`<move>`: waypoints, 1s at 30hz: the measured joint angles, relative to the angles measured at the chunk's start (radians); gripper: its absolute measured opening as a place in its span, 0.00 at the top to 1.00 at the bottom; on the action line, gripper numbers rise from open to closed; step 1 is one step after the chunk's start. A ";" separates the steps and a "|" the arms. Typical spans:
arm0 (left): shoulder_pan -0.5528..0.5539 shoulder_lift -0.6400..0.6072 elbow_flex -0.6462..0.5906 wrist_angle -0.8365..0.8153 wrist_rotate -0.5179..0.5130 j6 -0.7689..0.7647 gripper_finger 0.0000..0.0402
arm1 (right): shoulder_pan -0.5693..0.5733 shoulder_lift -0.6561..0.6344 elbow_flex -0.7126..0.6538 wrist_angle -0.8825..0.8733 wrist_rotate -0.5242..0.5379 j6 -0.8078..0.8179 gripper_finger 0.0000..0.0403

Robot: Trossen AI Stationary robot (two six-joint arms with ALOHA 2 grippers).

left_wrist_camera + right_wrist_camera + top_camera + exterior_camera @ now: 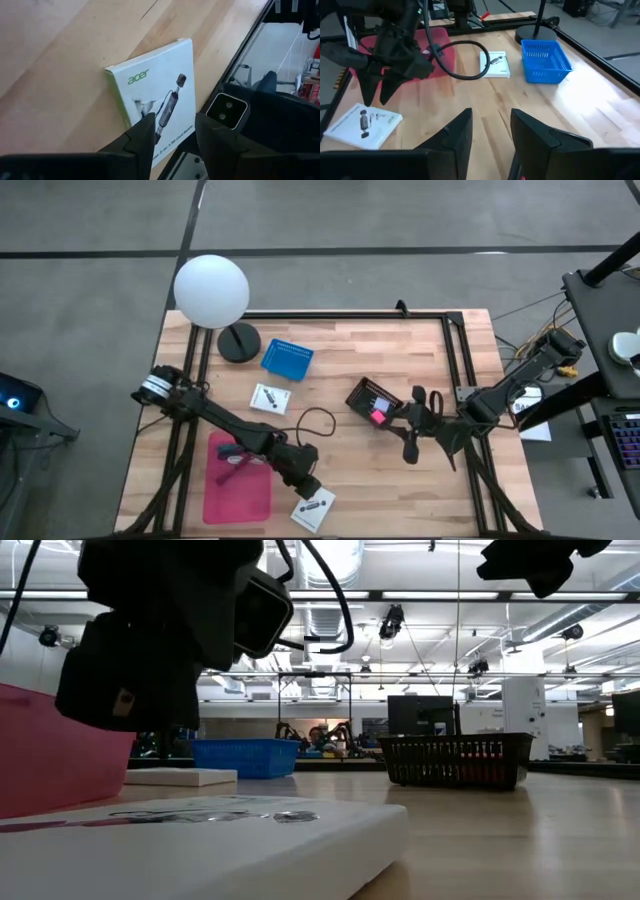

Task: Pick and place items into bin
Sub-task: Put the bottom white card reader box into the blue bin

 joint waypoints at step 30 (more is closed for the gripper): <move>-0.005 0.024 0.006 -0.098 -0.018 0.046 0.64 | 0.000 -0.002 0.000 -0.051 -0.003 -0.031 0.71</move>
